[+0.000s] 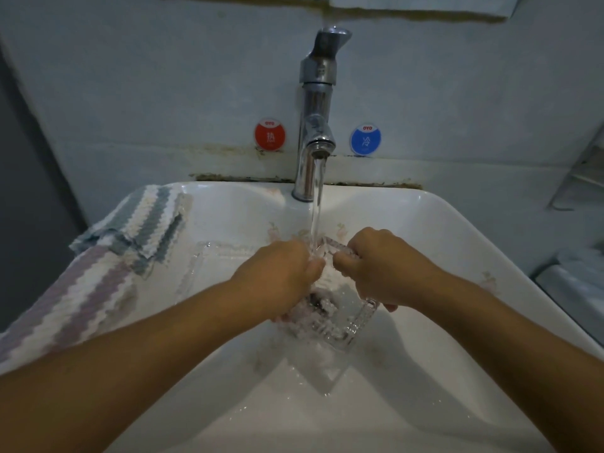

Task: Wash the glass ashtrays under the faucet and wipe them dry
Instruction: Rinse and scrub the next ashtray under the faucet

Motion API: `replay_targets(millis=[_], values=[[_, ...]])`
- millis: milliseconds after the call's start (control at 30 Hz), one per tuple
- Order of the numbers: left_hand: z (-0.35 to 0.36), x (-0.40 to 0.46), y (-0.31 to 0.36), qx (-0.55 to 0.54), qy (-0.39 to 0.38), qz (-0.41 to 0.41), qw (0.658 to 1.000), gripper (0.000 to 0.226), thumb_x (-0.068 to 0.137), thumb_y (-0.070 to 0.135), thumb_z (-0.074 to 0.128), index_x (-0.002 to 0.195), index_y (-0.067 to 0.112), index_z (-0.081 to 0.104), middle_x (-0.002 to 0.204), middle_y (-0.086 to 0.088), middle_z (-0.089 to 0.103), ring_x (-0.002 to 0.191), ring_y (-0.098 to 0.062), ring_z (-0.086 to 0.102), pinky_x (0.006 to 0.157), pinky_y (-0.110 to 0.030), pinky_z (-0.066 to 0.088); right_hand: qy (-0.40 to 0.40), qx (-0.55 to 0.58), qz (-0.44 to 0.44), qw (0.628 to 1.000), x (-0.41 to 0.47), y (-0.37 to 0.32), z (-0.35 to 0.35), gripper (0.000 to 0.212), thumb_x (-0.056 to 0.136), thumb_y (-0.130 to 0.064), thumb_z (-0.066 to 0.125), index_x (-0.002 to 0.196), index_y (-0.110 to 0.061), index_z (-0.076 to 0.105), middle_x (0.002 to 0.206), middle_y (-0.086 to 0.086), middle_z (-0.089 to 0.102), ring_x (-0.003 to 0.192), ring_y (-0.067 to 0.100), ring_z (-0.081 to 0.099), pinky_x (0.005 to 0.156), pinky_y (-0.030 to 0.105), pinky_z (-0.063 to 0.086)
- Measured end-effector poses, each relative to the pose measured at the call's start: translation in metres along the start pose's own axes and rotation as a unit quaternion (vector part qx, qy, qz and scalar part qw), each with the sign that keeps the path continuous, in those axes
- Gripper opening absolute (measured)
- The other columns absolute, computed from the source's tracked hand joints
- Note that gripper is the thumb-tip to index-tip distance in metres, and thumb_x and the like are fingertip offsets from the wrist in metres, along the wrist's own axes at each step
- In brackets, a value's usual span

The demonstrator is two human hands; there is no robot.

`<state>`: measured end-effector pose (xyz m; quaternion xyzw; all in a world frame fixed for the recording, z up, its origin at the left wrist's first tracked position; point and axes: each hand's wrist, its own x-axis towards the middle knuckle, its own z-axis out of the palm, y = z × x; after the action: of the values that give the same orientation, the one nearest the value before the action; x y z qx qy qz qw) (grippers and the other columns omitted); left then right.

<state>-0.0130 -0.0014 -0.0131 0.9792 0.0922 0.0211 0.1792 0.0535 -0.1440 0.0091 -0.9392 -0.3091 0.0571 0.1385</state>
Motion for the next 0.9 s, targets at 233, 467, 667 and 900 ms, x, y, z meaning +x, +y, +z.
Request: replay_targets(millis=[233,467,667,900], values=[[-0.003,-0.002,0.003,-0.126,-0.052,-0.014,0.991,0.043,0.108,0.03,0.038,0.073,0.009,0.052,0.06,-0.003,0.055,0.047,-0.013,0.056,0.047,-0.021,0.046,0.021,0.01,0.008,1.0,0.003,0.003,0.0,0.029,0.101,-0.033,0.049,0.086,-0.01,0.061,0.074,0.009,0.068,0.038,0.016,0.059,0.045,0.025,0.049],[-0.008,-0.005,0.007,-0.265,-0.104,-0.027,0.958,0.026,0.097,0.005,0.056,0.081,0.025,0.06,0.078,0.007,0.063,0.071,-0.006,0.058,0.056,-0.016,0.045,0.058,0.005,0.023,0.998,0.0,0.004,-0.006,0.037,0.1,-0.033,0.05,0.07,-0.012,0.053,0.073,0.009,0.069,0.045,0.018,0.058,0.066,0.038,0.062],[0.006,-0.005,0.002,-0.456,-0.063,-0.156,0.874,0.004,0.088,0.001,0.07,0.091,0.003,0.073,0.088,-0.013,0.076,0.085,-0.027,0.072,0.087,-0.043,0.06,0.096,0.009,0.03,0.995,0.0,0.006,-0.005,0.04,0.101,-0.032,0.051,0.064,-0.016,0.045,0.059,0.002,0.048,0.048,0.014,0.041,0.046,0.025,0.033],[0.013,0.002,0.004,-0.54,-0.042,-0.2,0.817,0.018,0.098,0.003,0.051,0.11,-0.005,0.062,0.105,-0.029,0.072,0.084,-0.037,0.072,0.068,-0.032,0.051,0.154,0.014,0.035,0.987,0.0,0.006,-0.005,0.041,0.102,-0.035,0.048,0.065,-0.017,0.045,0.059,0.0,0.044,0.048,0.013,0.037,0.048,0.025,0.027]])
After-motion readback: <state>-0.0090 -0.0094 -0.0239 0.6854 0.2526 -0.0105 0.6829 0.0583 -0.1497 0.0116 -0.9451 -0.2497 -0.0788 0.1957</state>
